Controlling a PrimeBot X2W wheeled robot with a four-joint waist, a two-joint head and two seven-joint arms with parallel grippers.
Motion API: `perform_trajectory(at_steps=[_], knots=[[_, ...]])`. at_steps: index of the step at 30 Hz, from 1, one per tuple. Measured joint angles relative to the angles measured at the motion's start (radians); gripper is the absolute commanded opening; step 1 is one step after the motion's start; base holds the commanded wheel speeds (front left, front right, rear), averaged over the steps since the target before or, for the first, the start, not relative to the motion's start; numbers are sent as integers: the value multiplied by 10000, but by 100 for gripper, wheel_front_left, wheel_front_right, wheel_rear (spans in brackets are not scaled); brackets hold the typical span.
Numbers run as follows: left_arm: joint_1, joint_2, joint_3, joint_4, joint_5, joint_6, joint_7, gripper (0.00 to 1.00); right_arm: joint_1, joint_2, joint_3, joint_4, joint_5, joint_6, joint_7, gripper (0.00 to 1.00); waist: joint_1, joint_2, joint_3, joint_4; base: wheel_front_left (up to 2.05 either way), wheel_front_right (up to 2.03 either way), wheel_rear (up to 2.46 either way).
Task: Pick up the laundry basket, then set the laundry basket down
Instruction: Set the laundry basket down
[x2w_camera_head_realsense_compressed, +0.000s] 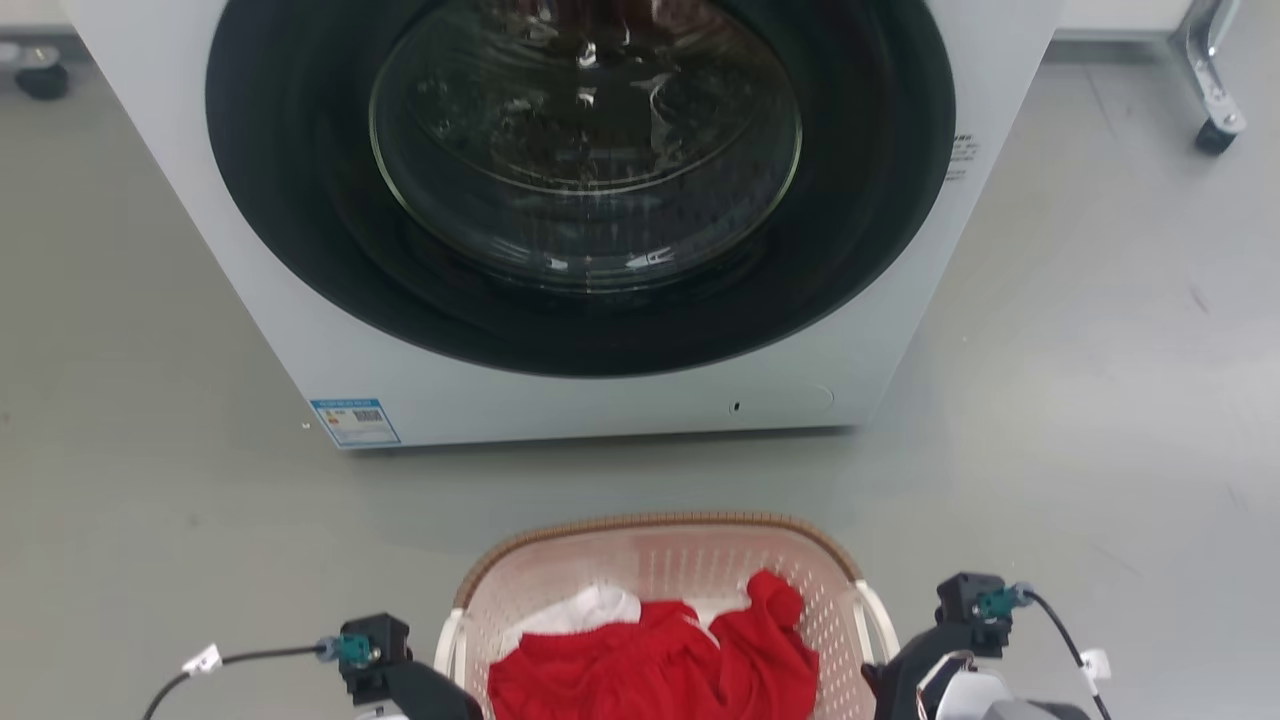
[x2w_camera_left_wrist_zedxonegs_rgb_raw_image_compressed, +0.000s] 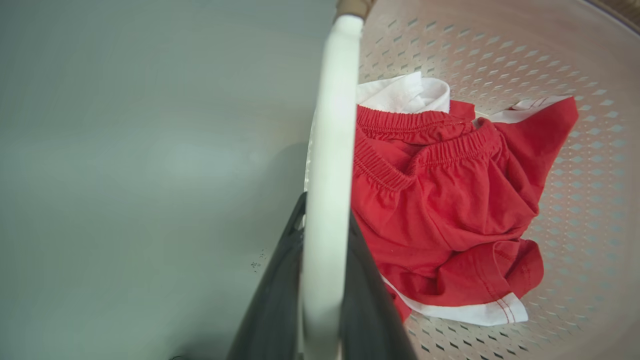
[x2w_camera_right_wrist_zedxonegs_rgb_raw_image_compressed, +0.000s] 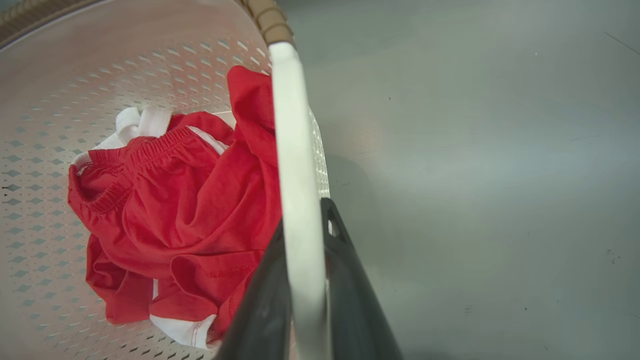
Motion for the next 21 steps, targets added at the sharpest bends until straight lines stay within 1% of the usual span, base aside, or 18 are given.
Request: perform_trajectory(at_steps=[10,12,18,21], knots=[[-923,102,-8,-159,111,42,-518,0,-974,-29,-65,-127,-90,-146,-637,0,0,0,1082,4,0,0,0],[-1111,111,-13,-169,155,46,-627,0,-1174,-29,-69,-140,-121,-234,-763,0,0,0,1334,2,0,0,0],[-1668,176,-38,-228,232,84,-903,0,-1763,-36,-123,-217,-171,-345,-1124,0,0,1,2094,-23,0,0,0],[-1984,198,-58,-263,282,127,-1039,0,-2058,-58,-140,-242,-174,-360,-1290,0,-1,1,2483,-41,0,0,0]])
